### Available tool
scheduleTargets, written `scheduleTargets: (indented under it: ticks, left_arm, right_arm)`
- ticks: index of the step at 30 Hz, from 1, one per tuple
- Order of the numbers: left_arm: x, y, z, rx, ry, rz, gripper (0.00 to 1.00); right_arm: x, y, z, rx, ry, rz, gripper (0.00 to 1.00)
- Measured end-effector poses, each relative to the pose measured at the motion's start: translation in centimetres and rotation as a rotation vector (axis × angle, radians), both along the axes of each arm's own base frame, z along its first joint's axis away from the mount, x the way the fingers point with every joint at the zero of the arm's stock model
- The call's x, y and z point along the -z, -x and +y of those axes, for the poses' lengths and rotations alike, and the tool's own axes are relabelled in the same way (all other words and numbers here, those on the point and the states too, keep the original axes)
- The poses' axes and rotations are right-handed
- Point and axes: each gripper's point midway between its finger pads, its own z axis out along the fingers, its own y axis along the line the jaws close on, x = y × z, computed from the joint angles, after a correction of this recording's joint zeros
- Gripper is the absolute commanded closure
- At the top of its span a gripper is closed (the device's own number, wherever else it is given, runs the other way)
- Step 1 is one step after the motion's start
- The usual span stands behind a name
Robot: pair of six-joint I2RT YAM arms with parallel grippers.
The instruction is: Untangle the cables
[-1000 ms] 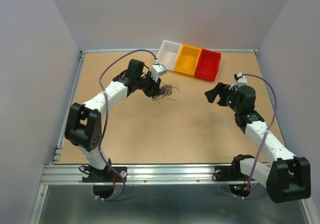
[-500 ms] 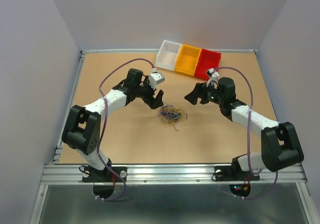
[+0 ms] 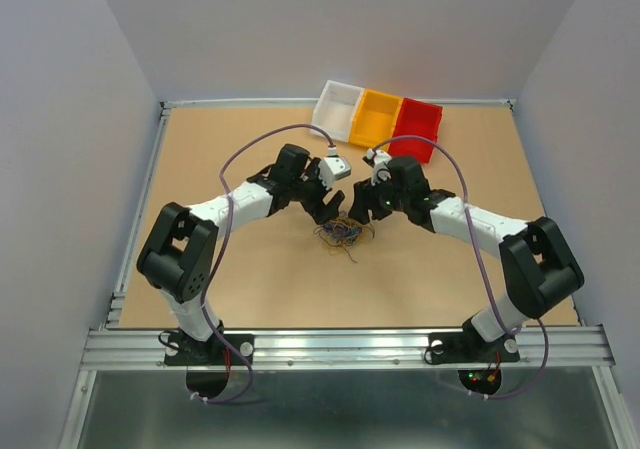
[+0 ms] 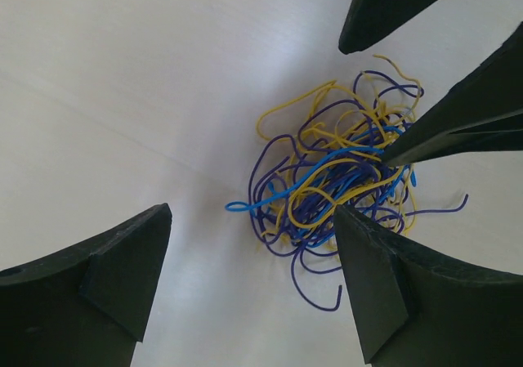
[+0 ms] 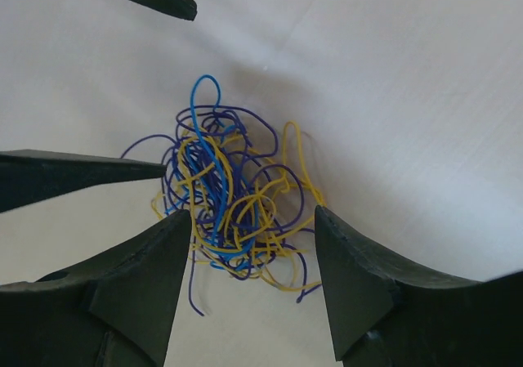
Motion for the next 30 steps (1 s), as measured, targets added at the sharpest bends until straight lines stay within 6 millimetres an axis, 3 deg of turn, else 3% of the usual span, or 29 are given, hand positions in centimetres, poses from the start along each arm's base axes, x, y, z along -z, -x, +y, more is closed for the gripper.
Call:
scheduleTargets:
  ticks: [3,5,6,9,10,13,16,23,30]
  left_arm:
    - [1.1,0.5,-1.4,0.045,-0.028,-0.002,0.16]
    - [2.3,1.2,-2.3,0.069,-0.060,0.003,0.28]
    - [2.8,1.3,-2.5,0.077,-0.072,0.002,0.48]
    - [4.2,1.7,-3.2,0.102,-0.110,0.017,0.82]
    - [4.6,1.8,-3.5,0.110,-0.118,0.024,1.00]
    - [5.0,1.9,-4.0,0.128,-0.128,0.032,1.00]
    - [4.9,2.1,-4.0,0.141,-0.110,0.047,1.00]
    - [3.7,1.9,-2.0,0.136,-0.007,0.154,1.00]
    - [-0.4,1.2,-1.1,0.132,0.088,0.116,1.00]
  right_arm:
    - [0.2,0.1,-0.7,0.026,0.036,0.003,0.33]
    - [-0.9,0.2,-1.3,0.041,0.041,-0.021,0.35]
    - [-1.7,0.3,-1.5,0.050,0.036,-0.037,0.35]
    - [-5.0,0.5,-2.0,0.070,-0.001,-0.122,0.36]
    - [-6.1,0.7,-2.2,0.076,-0.015,-0.152,0.36]
    - [-7.7,1.1,-2.6,0.083,-0.039,-0.197,0.37]
    - [-7.6,1.2,-2.7,0.085,-0.038,-0.199,0.37]
    - [-4.1,0.8,-2.4,0.080,-0.005,-0.142,0.28]
    - [-0.6,0.0,-1.5,0.059,0.008,-0.094,0.28]
